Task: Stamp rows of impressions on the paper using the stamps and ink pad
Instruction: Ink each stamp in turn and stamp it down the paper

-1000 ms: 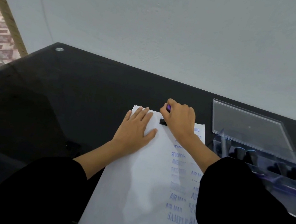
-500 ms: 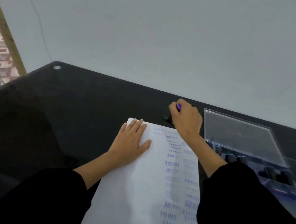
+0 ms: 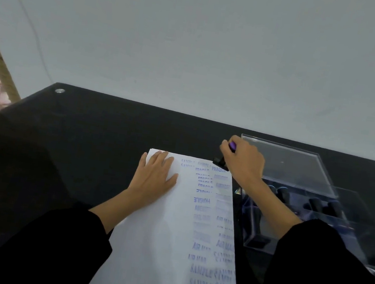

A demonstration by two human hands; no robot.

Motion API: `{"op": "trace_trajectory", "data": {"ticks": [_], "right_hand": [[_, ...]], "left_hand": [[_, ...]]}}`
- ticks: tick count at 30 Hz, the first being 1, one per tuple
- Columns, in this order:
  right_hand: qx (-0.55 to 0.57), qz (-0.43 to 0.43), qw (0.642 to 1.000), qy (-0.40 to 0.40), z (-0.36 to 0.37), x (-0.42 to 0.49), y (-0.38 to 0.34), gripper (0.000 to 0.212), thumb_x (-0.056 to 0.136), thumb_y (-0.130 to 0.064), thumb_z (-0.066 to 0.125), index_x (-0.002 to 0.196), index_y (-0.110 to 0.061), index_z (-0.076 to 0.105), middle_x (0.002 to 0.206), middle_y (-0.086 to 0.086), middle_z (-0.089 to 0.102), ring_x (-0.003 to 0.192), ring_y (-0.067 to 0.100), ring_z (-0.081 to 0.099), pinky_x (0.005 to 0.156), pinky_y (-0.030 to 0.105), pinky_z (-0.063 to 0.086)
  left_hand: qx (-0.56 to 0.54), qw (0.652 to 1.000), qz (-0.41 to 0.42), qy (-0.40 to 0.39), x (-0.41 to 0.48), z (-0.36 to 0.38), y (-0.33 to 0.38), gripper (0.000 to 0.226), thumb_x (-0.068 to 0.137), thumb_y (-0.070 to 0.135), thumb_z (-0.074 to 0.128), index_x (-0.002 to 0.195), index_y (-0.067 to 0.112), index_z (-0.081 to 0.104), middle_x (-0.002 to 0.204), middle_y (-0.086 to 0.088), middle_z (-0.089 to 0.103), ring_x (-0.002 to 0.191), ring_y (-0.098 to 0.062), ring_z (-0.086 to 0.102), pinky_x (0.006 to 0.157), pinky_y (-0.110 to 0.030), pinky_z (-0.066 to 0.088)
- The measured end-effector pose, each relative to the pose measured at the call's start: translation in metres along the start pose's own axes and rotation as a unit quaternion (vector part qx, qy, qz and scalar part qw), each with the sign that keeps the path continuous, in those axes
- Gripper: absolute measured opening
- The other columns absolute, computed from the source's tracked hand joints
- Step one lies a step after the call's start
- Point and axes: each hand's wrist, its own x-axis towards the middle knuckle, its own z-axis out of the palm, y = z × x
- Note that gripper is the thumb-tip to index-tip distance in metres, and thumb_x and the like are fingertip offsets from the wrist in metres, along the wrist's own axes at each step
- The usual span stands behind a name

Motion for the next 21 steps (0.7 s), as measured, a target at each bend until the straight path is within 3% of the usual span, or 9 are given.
{"op": "trace_trajectory", "data": {"ticks": [5,8,10,13,16,21], "right_hand": [[0.014,0.002,1.0,0.009,-0.048,-0.021,0.01,0.036,0.096,-0.036,0.038,0.068,-0.014,0.035,0.059,0.003,0.045,0.058,0.022,0.045,0.053,0.027,0.03],[0.012,0.012,1.0,0.017,-0.086,-0.046,0.022,0.035,0.098,-0.032,0.034,0.069,-0.013,0.039,0.06,0.002,0.045,0.059,0.021,0.043,0.052,0.025,0.028],[0.003,0.023,0.999,0.022,-0.11,-0.068,0.033,0.035,0.098,-0.03,0.035,0.068,-0.012,0.04,0.059,0.003,0.046,0.059,0.021,0.043,0.052,0.026,0.028],[-0.013,0.046,0.998,0.03,-0.138,-0.102,0.049,0.034,0.095,-0.027,0.038,0.069,-0.007,0.045,0.062,0.012,0.052,0.06,0.027,0.048,0.054,0.029,0.031],[-0.036,0.052,0.998,0.03,-0.157,-0.135,0.063,0.03,0.094,-0.024,0.041,0.074,-0.005,0.052,0.063,0.01,0.054,0.062,0.029,0.052,0.056,0.033,0.031],[-0.113,0.043,0.992,0.035,-0.176,-0.18,0.081,0.025,0.092,-0.025,0.046,0.071,-0.013,0.051,0.06,0.004,0.052,0.067,0.031,0.057,0.064,0.031,0.027]], "left_hand": [[-0.08,0.993,0.058,0.067,-0.011,-0.012,0.027,0.047,0.098,0.037,0.036,0.141,0.019,0.036,0.15,0.0,0.034,0.14,-0.016,0.029,0.119,-0.035,0.014],[-0.163,0.968,0.141,0.127,-0.034,-0.023,0.057,0.044,0.091,0.044,0.039,0.118,0.016,0.061,0.126,-0.002,0.06,0.118,-0.02,0.056,0.107,-0.036,0.038],[-0.185,0.949,0.202,0.157,-0.051,-0.027,0.076,0.04,0.089,0.043,0.042,0.104,0.015,0.066,0.11,-0.002,0.068,0.101,-0.019,0.065,0.095,-0.032,0.046],[-0.206,0.932,0.267,0.133,-0.082,-0.034,0.103,0.033,0.09,0.038,0.044,0.1,0.016,0.066,0.104,0.001,0.069,0.095,-0.013,0.064,0.09,-0.022,0.043],[-0.197,0.922,0.316,0.108,-0.109,-0.034,0.128,0.031,0.091,0.035,0.042,0.1,0.016,0.064,0.101,0.003,0.066,0.094,-0.009,0.058,0.086,-0.019,0.042],[-0.21,0.918,0.329,0.065,-0.145,-0.024,0.164,0.04,0.092,0.042,0.038,0.113,0.015,0.059,0.114,0.002,0.06,0.105,-0.009,0.052,0.088,-0.017,0.038]]}}
